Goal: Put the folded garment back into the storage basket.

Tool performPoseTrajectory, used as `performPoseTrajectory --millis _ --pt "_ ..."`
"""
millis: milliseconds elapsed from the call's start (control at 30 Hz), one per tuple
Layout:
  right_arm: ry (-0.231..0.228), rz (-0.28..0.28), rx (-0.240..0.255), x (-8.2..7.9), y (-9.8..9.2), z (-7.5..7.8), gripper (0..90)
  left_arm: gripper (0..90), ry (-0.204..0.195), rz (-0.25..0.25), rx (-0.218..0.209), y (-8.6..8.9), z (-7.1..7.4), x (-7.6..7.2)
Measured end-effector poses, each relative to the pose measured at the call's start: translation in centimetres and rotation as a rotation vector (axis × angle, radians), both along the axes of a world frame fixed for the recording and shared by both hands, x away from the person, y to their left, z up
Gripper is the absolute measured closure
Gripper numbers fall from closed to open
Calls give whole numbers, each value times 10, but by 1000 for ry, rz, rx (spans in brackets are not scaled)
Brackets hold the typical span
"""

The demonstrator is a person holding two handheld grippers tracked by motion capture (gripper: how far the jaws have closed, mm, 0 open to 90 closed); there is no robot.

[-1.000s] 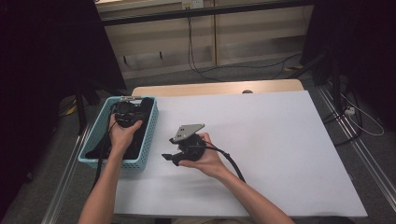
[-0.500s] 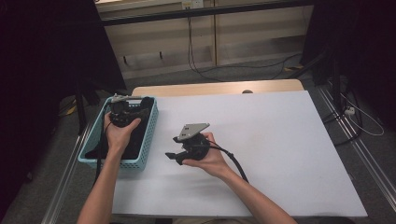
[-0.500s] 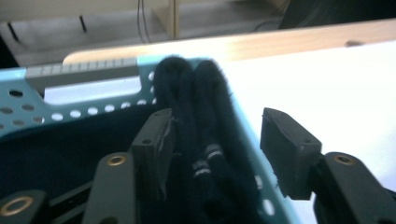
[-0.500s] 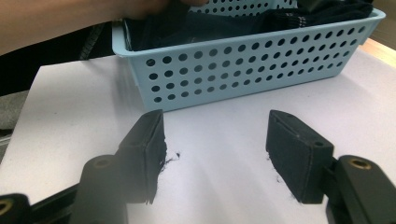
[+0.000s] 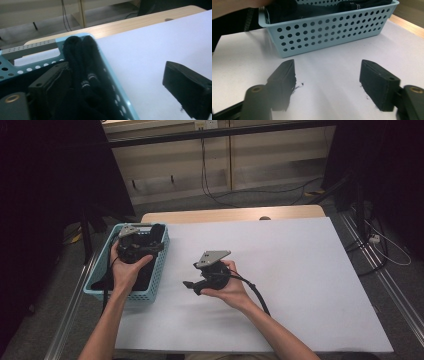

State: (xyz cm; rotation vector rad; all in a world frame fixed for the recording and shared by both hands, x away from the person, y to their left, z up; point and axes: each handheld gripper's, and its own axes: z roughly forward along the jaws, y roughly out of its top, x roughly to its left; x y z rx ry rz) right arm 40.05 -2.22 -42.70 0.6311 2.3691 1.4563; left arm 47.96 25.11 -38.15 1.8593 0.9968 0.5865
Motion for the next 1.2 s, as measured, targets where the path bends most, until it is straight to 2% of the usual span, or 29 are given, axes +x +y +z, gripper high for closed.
performPoseTrajectory --millis 100,167,233,267,367,500,633,733,867,1033,1100,1133,1200 --pt "1 -8 0 0 -3 0 243 44 -8 -35 3 0 3 -9" --pt "5 -8 11 0 -5 0 214 43 -10 -61 -26 1 3 -15" --pt "16 -14 34 0 -7 0 195 41 -22 -109 -47 3 2 -22" --pt "10 -23 32 0 -8 1 190 37 -28 -113 -52 3 2 -25" --pt "8 -42 33 0 -11 2 169 37 -40 -94 -38 2 1 -32" --pt "6 -61 28 1 -14 2 117 52 -74 -95 22 -1 2 -46" --pt "-2 -88 -2 -2 -16 0 96 61 -82 -101 34 -2 3 -59" --pt "-11 -109 -15 -6 -19 1 91 61 -91 -109 35 -1 2 -70" --pt "-13 -128 -21 -8 -25 3 91 60 -81 -127 8 -2 0 -85" --pt "-16 -160 -18 -12 -36 2 91 63 -78 -139 25 -6 -7 -101" --pt "-17 -178 -27 -13 -40 0 91 64 -69 -132 2 -7 -11 -105" --pt "-18 -183 -30 -14 -42 0 92 64 -65 -133 4 -8 -12 -107" --pt "-22 -192 -29 -16 -46 1 92 63 -77 -148 14 -10 -13 -112"
